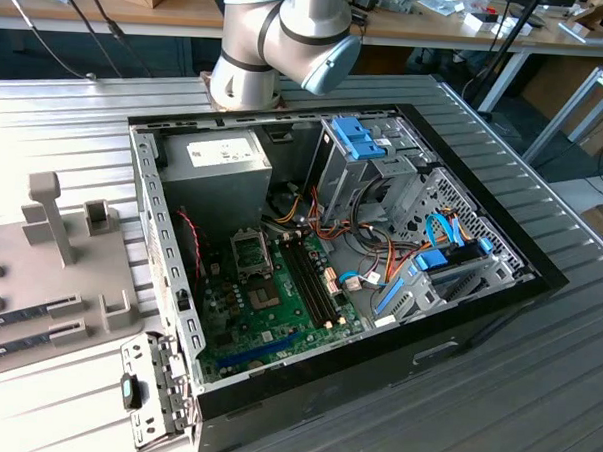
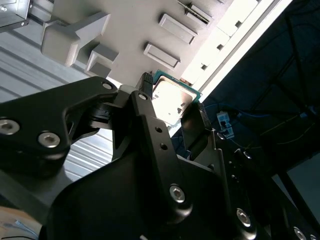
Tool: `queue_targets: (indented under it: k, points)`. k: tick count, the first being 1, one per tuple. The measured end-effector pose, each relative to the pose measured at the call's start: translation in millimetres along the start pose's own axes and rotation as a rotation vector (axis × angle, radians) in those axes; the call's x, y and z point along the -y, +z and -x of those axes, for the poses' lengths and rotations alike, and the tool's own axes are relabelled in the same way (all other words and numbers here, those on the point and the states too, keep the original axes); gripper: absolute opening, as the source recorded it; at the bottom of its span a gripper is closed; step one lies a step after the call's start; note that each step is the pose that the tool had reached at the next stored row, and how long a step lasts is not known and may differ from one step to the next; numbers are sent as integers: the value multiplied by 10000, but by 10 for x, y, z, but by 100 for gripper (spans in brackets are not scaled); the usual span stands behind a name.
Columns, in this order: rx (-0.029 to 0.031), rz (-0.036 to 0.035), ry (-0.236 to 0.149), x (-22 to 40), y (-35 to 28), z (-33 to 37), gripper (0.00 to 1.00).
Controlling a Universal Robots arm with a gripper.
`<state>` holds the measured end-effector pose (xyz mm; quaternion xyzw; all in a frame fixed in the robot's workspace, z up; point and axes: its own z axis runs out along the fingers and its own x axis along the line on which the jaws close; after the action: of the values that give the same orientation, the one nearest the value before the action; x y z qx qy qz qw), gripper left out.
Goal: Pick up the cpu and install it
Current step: 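Pick up the cpu and move it towards the insertion slot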
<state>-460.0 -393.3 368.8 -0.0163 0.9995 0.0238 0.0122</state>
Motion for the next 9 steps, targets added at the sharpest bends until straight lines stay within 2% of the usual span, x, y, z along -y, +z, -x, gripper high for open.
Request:
queue_targets:
  k: [9]
  points:
    - [0,8,0,-2,-34,1,47]
